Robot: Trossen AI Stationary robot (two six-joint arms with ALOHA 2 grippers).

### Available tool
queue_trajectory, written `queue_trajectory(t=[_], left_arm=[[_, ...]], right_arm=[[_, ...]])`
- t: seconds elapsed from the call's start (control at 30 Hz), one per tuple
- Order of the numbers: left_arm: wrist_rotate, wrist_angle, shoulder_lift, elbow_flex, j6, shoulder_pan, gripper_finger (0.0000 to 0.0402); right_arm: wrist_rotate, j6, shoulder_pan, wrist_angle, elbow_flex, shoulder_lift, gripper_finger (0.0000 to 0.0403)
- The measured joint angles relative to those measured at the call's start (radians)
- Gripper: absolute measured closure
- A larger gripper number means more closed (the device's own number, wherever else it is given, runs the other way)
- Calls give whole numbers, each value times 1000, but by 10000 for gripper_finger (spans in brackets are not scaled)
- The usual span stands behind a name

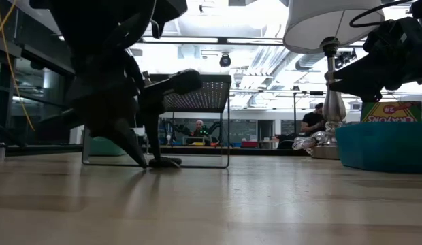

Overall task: Pick & Place Office Desk Supplies
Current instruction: Put the black spring keychain into the dark green bin

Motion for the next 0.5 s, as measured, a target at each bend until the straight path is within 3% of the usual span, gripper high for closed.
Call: queue_trajectory(t=[0.23, 0.5], left_arm=[[-29, -8, -1, 1, -80, -39, 327], [-129, -34, -2, 37, -105, -66, 327]], right_arm=[[0, 0, 0, 0, 0, 0, 250], [0, 0, 0, 0, 0, 0, 250]])
